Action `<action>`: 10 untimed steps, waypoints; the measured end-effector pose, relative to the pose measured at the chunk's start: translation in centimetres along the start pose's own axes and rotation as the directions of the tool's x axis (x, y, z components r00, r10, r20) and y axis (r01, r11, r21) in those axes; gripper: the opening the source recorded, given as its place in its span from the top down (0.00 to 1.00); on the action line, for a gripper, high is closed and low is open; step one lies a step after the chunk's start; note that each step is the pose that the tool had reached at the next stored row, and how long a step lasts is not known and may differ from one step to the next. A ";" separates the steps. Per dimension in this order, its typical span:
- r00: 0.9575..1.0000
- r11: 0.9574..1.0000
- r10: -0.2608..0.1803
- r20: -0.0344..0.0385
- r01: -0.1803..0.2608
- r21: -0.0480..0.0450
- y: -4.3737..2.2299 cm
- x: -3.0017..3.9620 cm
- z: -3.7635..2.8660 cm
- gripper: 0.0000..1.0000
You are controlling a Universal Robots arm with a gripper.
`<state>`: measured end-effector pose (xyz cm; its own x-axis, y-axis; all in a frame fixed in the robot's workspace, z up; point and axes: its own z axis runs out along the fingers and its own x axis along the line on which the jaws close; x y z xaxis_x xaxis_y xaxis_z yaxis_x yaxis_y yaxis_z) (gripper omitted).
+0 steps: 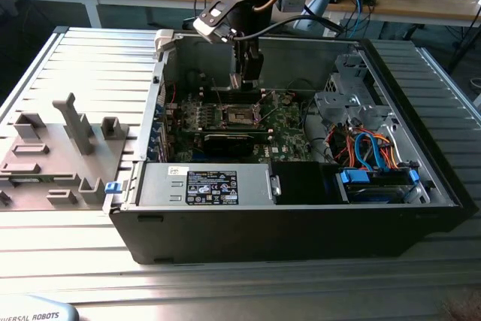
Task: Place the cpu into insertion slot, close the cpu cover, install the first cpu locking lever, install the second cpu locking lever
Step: 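Place the cpu into insertion slot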
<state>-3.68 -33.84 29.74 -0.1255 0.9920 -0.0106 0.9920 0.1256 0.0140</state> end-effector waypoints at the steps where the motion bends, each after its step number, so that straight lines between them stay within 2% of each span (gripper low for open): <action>1: 1.000 1.000 0.001 0.000 -0.001 0.000 0.00 0.00 0.00 0.46; 10: 1.000 1.000 0.005 0.000 -0.005 0.000 0.00 0.00 0.01 0.46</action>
<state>-3.68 -33.84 29.72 -0.1201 0.9927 -0.0106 0.9926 0.1202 0.0140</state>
